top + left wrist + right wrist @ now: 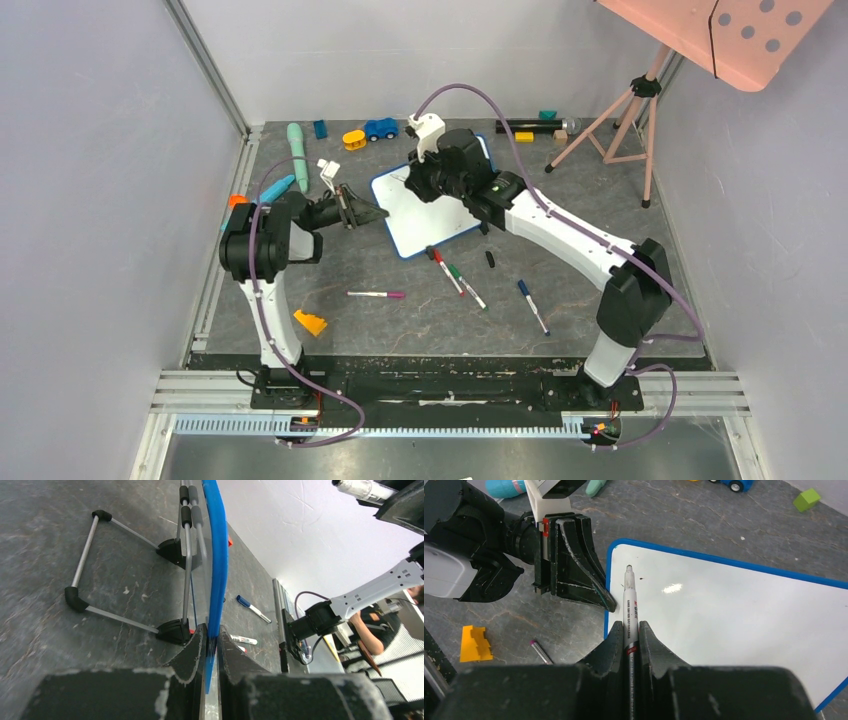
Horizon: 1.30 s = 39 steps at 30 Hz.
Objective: Write a sentence on the whiteboard
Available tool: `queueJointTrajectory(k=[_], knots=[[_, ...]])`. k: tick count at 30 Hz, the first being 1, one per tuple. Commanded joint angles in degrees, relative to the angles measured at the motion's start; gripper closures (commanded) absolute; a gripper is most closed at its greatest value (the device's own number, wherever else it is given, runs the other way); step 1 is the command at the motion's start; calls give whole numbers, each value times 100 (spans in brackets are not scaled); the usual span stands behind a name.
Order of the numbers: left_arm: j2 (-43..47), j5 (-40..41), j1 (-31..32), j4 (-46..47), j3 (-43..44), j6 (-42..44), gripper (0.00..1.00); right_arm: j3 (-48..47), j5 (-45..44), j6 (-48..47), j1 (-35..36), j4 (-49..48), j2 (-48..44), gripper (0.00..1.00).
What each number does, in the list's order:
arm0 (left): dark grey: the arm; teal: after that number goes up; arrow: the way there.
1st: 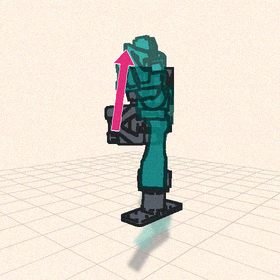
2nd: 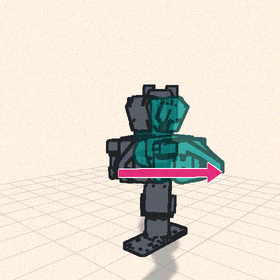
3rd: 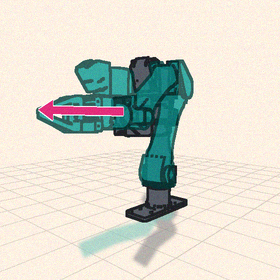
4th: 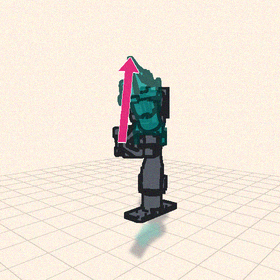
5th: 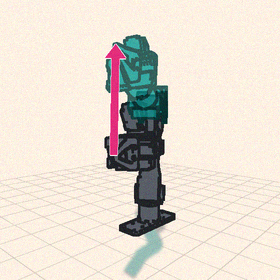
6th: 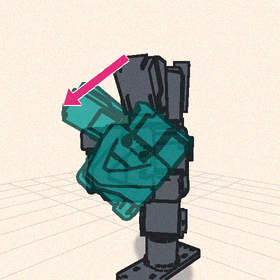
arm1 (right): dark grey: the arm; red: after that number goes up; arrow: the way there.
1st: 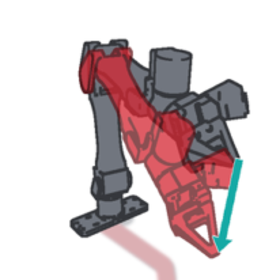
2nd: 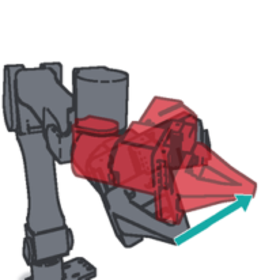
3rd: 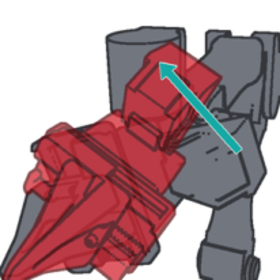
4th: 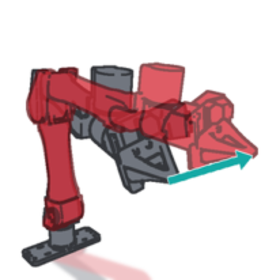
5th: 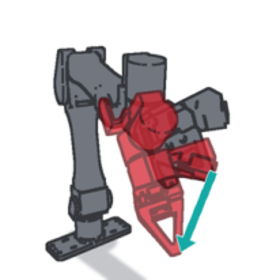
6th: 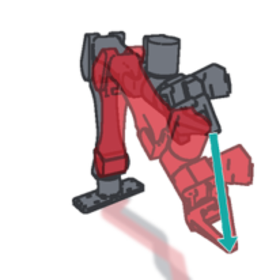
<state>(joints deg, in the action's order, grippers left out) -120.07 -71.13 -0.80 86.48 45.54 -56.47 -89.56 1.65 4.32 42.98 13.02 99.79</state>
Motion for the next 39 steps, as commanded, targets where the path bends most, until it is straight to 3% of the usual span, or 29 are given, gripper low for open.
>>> queueJointTrajectory(k=[1,11,39], knots=[[-302,-675,382,273,457,-666,98,290,-34,85,-246,-89,-620,100],[-371,-739,493,273,537,-714,98,800,10,-45,-501,33,-1127,100],[-73,-626,490,273,109,-366,98,41,-42,-102,-26,-25,-35,100]])
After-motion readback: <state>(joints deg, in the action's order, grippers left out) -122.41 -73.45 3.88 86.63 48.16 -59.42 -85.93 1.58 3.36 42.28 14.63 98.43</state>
